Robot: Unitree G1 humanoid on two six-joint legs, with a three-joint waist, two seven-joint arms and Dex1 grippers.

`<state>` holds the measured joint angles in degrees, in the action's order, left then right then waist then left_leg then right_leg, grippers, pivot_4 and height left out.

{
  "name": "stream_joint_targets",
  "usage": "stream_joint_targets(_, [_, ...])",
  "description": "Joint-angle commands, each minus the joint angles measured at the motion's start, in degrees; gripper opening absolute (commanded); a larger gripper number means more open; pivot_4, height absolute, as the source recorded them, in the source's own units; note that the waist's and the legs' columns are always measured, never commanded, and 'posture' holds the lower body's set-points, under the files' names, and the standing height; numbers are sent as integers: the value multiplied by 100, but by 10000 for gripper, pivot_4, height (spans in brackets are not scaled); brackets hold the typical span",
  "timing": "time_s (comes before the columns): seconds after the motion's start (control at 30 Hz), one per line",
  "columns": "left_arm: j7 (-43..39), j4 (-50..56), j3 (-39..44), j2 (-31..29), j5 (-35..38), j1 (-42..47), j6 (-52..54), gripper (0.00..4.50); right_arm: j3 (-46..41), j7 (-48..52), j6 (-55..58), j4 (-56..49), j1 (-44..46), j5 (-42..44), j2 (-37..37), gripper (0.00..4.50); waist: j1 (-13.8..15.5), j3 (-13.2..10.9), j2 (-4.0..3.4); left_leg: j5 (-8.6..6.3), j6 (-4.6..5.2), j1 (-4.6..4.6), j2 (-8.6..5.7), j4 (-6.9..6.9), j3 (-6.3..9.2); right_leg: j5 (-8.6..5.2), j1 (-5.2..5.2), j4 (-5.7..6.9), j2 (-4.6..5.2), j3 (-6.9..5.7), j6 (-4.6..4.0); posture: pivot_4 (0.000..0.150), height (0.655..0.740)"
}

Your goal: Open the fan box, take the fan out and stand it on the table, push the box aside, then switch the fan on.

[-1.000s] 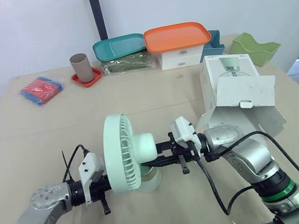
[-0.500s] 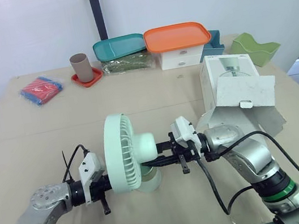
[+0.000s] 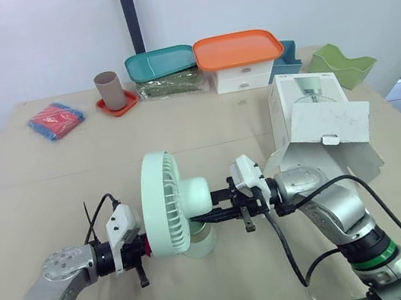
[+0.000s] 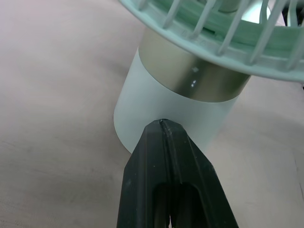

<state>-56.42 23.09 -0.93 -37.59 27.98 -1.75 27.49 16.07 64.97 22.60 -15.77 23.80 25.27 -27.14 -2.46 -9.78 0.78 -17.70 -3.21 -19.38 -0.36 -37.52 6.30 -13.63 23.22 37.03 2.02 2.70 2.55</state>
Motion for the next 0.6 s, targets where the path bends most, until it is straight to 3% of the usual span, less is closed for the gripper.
stream_joint_targets(0.03, [-145,270,60,-92,-190,-42,-672,637,170,6,99,20,-70,-109,-76,4990,-1,0,0,0,0,0,0,0,0,0,0,0,0,0,0,1500,7400])
stream_joint_targets(0.17, [-288,98,255,-149,-358,-168,-1362,637,162,23,67,40,-56,-115,-79,4990,-3,1,-1,0,0,0,2,1,-1,0,2,0,-2,0,-1,1500,7400])
stream_joint_targets(0.33, [-464,-3,589,-229,-163,-441,-1655,16450,143,43,37,60,-31,-109,-91,4990,-12,1,-1,-1,1,0,3,1,-2,0,3,-1,-2,1,-1,1500,7400])
stream_joint_targets(0.53, [-458,-108,926,-203,147,-592,-1607,31785,108,64,25,58,-18,-83,-105,4990,-12,1,0,-1,1,0,3,1,-1,0,2,-1,-2,0,0,1500,7400])
stream_joint_targets(0.57, [-469,-148,970,-195,156,-627,-1658,37912,99,62,35,47,-9,-71,-102,4990,-13,1,0,-1,1,0,3,1,-1,0,2,-1,-3,0,0,1500,7400])
stream_joint_targets(0.6, [-464,-199,1021,-177,160,-653,-1703,38584,85,55,48,30,4,-49,-91,4990,-13,1,0,-1,1,0,3,1,-2,0,2,-1,-3,0,0,1500,7400])
